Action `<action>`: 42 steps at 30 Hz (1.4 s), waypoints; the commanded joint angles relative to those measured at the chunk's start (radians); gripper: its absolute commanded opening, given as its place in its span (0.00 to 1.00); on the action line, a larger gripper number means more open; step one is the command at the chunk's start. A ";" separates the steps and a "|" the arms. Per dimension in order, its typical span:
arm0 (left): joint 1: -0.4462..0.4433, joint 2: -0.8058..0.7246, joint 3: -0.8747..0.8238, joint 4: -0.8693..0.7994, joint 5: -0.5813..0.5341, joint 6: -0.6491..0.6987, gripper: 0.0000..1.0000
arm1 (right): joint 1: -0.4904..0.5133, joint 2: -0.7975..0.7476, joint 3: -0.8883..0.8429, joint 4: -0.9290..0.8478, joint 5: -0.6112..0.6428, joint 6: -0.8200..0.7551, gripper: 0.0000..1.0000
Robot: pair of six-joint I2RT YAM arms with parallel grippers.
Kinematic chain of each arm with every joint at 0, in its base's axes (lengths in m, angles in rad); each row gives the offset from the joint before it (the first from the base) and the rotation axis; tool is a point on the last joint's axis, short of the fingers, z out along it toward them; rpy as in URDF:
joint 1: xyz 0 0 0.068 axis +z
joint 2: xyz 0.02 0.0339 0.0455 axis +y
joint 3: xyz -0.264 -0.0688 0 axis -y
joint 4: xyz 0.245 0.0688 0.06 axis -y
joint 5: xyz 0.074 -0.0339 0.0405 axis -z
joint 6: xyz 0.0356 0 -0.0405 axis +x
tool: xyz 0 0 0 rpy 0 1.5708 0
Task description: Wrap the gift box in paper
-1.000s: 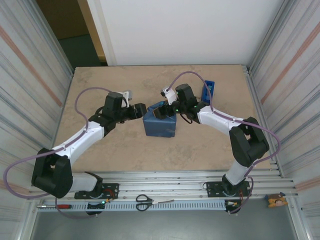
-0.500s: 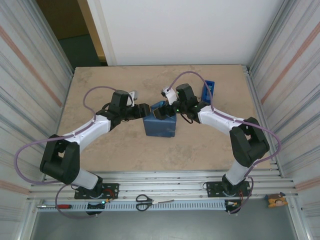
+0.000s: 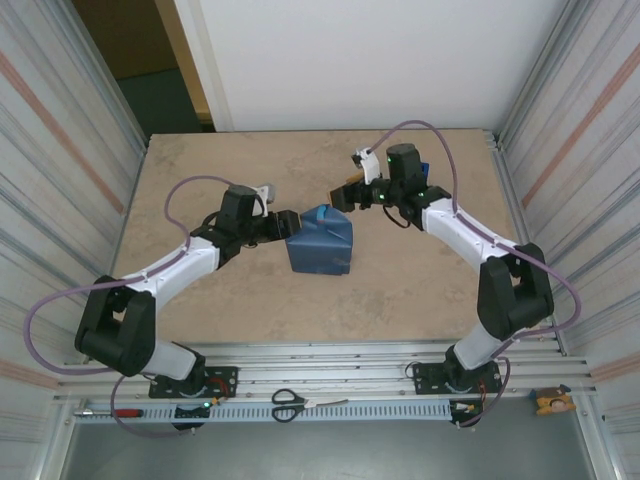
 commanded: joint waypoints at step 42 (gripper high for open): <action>-0.015 -0.017 -0.038 -0.066 -0.028 -0.016 0.63 | 0.035 0.232 0.286 -0.478 -0.296 -0.083 0.45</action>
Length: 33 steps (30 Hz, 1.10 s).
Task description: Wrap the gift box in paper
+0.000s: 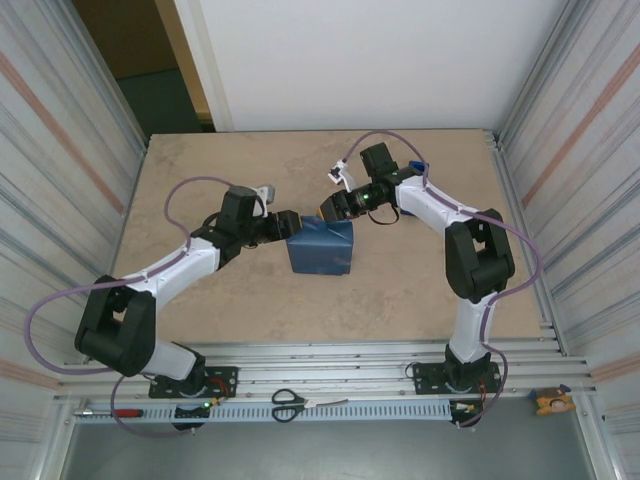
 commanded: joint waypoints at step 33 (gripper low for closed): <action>0.057 -0.111 0.058 -0.160 0.094 -0.062 0.76 | 0.041 -0.065 -0.053 -0.103 0.079 -0.291 0.68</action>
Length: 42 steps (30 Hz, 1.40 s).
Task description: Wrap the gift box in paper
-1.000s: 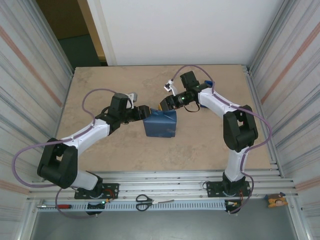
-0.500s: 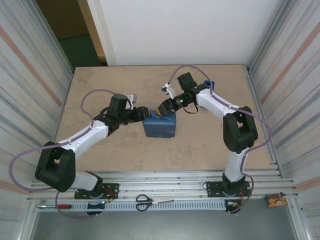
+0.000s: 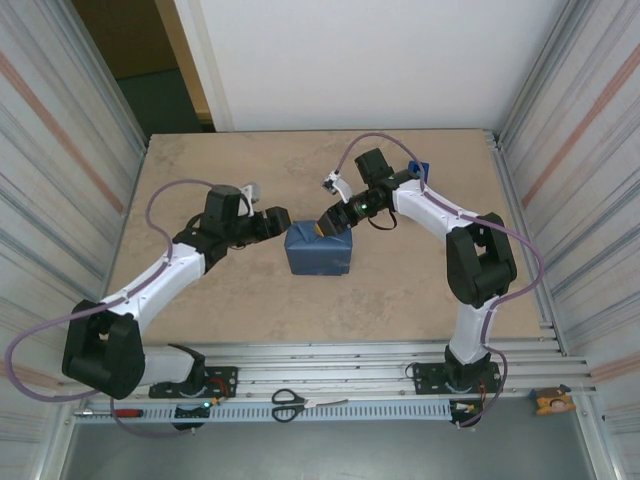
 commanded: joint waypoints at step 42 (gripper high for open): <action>-0.043 0.158 0.031 0.069 0.100 -0.035 0.45 | -0.005 -0.077 -0.092 0.050 0.076 0.132 0.89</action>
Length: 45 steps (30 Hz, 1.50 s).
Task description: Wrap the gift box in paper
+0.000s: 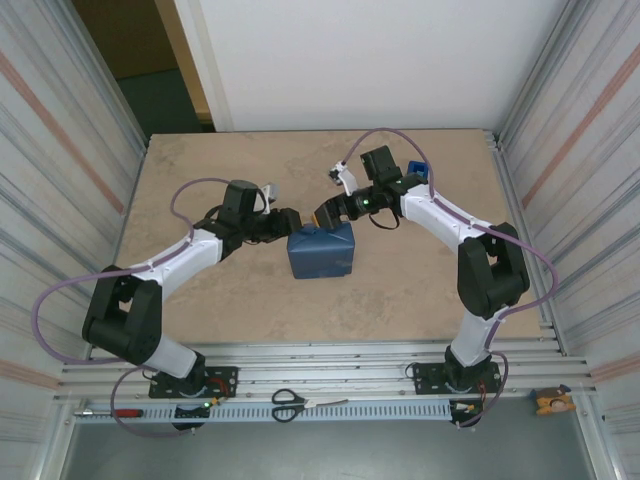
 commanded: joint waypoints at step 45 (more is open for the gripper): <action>-0.013 -0.212 -0.107 -0.037 -0.006 0.014 0.90 | -0.037 0.036 -0.039 -0.197 0.057 -0.201 0.83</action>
